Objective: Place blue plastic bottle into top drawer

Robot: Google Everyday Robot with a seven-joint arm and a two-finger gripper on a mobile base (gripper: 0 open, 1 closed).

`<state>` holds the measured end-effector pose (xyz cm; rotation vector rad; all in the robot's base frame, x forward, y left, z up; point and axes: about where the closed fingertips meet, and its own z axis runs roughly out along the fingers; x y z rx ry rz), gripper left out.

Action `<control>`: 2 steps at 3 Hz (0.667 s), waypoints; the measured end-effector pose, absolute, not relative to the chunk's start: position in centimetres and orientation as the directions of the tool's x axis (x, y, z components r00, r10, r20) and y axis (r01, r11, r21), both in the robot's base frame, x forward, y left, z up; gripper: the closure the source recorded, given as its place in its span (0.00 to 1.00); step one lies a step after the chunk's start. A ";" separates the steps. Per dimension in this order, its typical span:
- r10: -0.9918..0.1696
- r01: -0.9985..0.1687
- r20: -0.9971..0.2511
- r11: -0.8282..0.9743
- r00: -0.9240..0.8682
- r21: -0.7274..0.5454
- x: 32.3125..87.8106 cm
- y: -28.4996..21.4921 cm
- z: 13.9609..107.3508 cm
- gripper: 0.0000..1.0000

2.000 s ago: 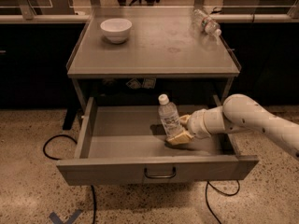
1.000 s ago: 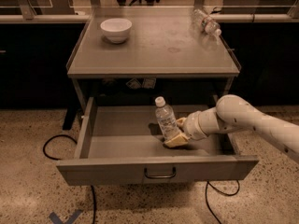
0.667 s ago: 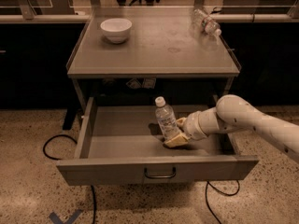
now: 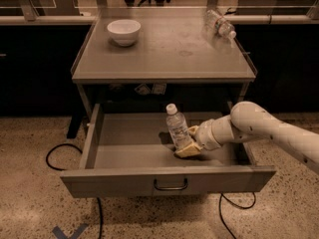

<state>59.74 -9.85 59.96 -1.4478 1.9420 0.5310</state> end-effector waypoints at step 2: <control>-0.686 -0.950 -0.705 0.308 -0.179 -0.059 59.7 -9.8 60.0 0.00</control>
Offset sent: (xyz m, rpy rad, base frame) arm 0.0000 0.0000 0.0000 0.0000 0.0000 0.0000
